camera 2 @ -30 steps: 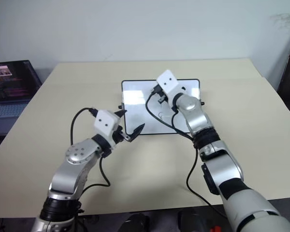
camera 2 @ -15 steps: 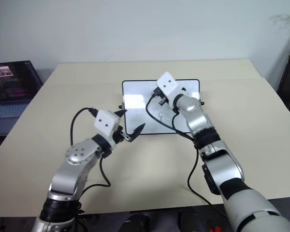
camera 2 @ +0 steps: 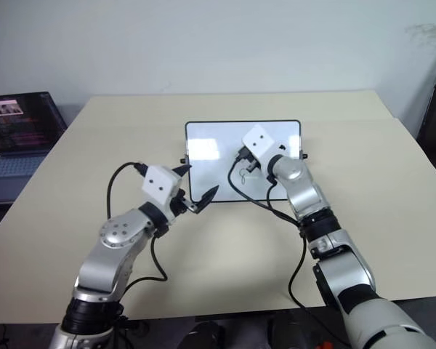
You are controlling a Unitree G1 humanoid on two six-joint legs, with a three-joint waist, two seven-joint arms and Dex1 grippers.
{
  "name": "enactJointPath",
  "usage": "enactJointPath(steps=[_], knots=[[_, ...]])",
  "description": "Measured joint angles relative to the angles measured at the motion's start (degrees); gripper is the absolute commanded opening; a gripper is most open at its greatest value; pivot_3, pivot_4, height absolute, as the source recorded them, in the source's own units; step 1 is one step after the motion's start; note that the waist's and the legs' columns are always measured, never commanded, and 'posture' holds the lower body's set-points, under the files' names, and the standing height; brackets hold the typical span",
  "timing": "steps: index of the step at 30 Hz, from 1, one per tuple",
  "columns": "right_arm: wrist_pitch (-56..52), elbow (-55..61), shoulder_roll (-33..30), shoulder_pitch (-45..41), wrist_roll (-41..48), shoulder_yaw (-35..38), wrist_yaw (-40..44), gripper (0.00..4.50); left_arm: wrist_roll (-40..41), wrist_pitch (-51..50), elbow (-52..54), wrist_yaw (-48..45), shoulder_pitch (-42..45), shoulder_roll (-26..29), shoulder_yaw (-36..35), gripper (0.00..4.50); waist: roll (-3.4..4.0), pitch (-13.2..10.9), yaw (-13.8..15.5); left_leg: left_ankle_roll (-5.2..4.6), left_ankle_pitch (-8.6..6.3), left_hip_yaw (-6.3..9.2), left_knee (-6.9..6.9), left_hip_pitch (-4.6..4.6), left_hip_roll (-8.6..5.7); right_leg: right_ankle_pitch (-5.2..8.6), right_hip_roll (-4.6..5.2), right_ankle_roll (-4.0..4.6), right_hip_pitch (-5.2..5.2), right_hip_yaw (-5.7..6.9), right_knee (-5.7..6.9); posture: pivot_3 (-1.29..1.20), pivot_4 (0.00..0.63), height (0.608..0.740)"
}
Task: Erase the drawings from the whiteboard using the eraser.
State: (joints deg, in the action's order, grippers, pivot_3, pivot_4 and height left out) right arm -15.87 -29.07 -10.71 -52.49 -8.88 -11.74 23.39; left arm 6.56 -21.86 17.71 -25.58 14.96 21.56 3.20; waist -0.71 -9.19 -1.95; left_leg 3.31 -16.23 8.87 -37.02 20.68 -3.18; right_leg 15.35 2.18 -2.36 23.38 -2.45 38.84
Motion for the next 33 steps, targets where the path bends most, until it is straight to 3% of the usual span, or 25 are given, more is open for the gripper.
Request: enactJointPath(steps=[11,20,33], knots=[[-10.0,11.7,0.1,0.5,6.9,7.6,-1.2,1.14,1.8,-1.3,2.2,-3.1,-1.0,0.6,0.9,4.5,0.01,0.0,-0.1,0.1,0.04,0.05,0.12,0.22,0.07,0.01,0.01,-0.01,0.19,-0.04,-0.3,0.0,0.15,0.74],[-24.5,27.3,-1.7,11.2,12.3,8.8,0.2,1.14,5.9,-5.7,8.6,-3.5,-9.4,2.6,-1.7,4.5,0.02,0.0,0.1,-0.04,-0.04,0.13,0.11,0.24,0.05,0.02,0.05,-0.02,0.17,-0.01,-0.31,0.0,0.15,0.74],[-26.1,33.0,-1.6,17.7,12.5,8.7,-4.8,1.14,5.6,-5.0,8.7,-1.9,-11.6,3.8,-4.0,4.5,0.01,0.0,0.1,-0.01,-0.03,0.09,0.1,0.22,0.05,0.03,0.04,-0.03,0.13,-0.01,-0.32,0.0,0.15,0.74]])
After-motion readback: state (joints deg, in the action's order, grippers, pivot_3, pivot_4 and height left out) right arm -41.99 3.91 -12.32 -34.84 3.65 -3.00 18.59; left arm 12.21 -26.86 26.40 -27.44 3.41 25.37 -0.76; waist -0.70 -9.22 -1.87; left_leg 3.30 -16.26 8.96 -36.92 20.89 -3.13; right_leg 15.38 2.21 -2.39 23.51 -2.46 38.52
